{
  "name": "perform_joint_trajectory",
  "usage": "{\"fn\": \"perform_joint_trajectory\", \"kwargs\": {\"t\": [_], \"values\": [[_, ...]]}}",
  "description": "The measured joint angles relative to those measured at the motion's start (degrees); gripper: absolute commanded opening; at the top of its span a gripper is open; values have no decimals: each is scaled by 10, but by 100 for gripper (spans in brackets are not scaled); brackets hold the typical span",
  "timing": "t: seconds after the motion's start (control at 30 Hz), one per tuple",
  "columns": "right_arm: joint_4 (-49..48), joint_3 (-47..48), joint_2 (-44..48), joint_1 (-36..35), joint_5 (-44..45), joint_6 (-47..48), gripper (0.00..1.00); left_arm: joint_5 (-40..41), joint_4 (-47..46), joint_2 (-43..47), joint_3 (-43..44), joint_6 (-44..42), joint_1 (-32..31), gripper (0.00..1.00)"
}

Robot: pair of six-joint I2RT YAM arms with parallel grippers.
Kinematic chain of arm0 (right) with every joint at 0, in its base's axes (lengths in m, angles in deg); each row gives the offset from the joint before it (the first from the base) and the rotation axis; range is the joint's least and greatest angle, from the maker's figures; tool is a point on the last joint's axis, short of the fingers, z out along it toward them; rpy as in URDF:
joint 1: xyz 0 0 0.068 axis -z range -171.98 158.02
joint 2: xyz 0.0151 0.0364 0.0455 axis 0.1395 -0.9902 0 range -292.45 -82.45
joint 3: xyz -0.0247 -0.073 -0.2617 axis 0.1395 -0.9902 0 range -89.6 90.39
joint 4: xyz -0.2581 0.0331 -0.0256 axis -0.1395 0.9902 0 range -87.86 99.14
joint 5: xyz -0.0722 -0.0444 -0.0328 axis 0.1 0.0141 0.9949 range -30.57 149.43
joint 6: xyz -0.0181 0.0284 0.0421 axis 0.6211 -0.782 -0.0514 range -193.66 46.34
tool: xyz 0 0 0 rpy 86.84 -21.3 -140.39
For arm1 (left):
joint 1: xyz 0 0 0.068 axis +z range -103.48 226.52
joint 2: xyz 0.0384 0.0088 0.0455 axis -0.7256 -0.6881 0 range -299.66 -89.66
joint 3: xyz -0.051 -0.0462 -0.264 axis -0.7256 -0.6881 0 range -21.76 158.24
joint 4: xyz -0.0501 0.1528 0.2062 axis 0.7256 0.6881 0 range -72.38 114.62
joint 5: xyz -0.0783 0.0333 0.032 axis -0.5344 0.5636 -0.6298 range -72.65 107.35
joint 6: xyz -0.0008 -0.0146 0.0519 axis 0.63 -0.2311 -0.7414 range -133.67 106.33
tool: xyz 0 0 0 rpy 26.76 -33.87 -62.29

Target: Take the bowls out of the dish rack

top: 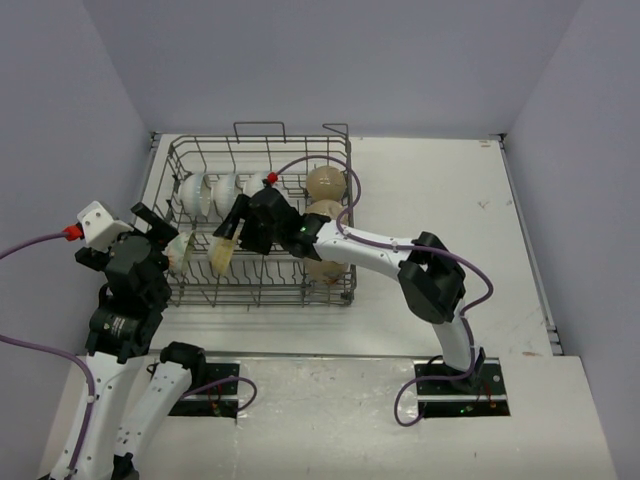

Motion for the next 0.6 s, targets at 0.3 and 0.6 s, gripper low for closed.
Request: {"fn": "perform_joint_trajectory", "kwargs": {"t": [0.3,0.6], "values": [[3,23,-1,4,-4,12,78,0,0,1,0,-4,-3,100],[-7,14,-1,4,-21,0,77,0,0,2,0,-4,-3,100]]}}
